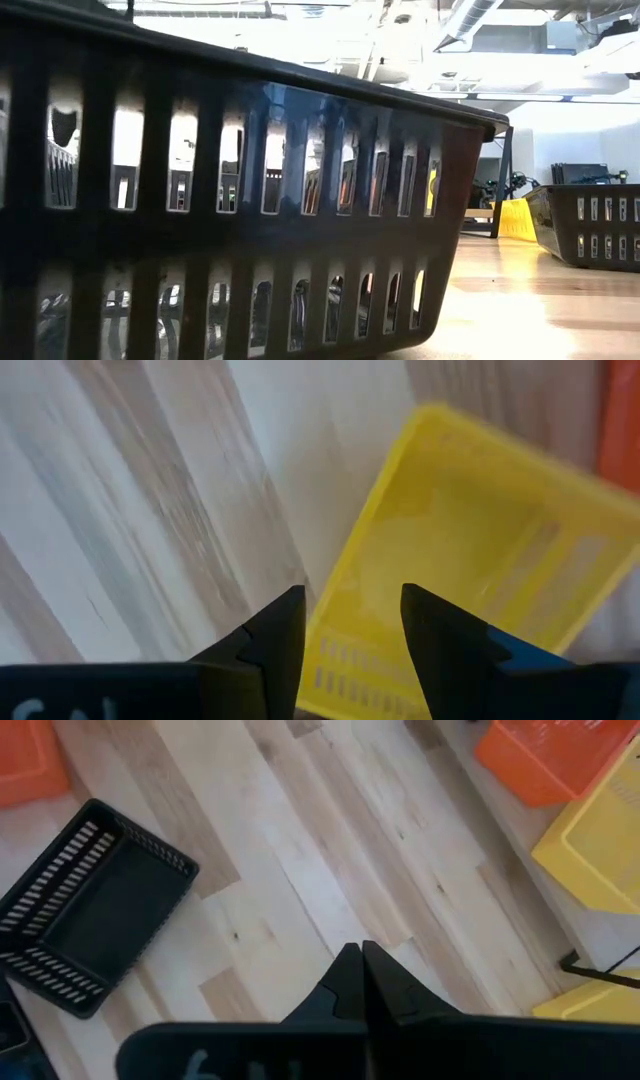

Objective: Stack baskets on shelf by color
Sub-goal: Stack the bottom yellow bin on top of the other yellow bin on the shelf

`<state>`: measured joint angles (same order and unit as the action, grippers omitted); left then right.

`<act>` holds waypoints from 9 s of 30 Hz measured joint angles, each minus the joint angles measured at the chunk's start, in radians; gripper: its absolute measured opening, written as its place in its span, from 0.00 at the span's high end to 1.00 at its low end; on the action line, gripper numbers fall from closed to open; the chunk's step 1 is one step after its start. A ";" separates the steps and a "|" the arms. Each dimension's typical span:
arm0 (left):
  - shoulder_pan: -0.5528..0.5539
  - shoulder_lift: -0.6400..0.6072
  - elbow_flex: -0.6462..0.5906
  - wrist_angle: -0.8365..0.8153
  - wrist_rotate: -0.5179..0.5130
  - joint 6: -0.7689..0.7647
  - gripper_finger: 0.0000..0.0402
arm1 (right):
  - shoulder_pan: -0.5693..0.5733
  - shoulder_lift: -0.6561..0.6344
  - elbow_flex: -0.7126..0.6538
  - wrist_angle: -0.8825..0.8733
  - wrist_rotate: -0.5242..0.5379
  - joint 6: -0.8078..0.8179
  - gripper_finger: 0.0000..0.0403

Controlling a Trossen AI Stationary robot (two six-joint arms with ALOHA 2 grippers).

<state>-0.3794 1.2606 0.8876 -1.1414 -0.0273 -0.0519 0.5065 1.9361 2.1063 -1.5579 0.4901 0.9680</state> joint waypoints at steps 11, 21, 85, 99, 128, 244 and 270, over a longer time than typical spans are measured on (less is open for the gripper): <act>0.016 0.001 -0.108 0.051 -0.003 0.147 0.62 | -0.019 0.000 0.000 0.027 -0.010 0.000 0.99; 0.069 0.001 -0.153 0.165 -0.008 0.172 0.62 | -0.025 0.000 0.000 0.044 -0.010 0.000 0.99; 0.298 0.175 0.361 0.352 -0.346 -0.324 1.00 | -0.250 -0.001 0.000 0.293 0.211 -0.127 0.87; 0.376 0.183 0.360 0.348 -0.329 -0.249 1.00 | -0.346 -0.001 0.000 0.407 0.003 -0.291 0.54; 0.451 0.182 0.291 0.492 -0.190 -0.229 1.00 | -0.359 0.023 0.126 0.348 -0.073 -0.341 0.55; 0.100 -0.391 0.078 0.113 -0.424 -0.375 0.64 | -0.407 -0.521 -0.596 0.069 0.318 0.913 0.99; 0.228 -0.391 0.078 0.116 -0.395 -0.229 0.64 | -0.495 -0.508 -0.919 0.579 0.525 1.044 0.99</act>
<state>-0.1511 0.8700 0.9656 -1.0255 -0.4225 -0.2810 0.0114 1.4277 1.1870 -0.9788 1.0149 2.0125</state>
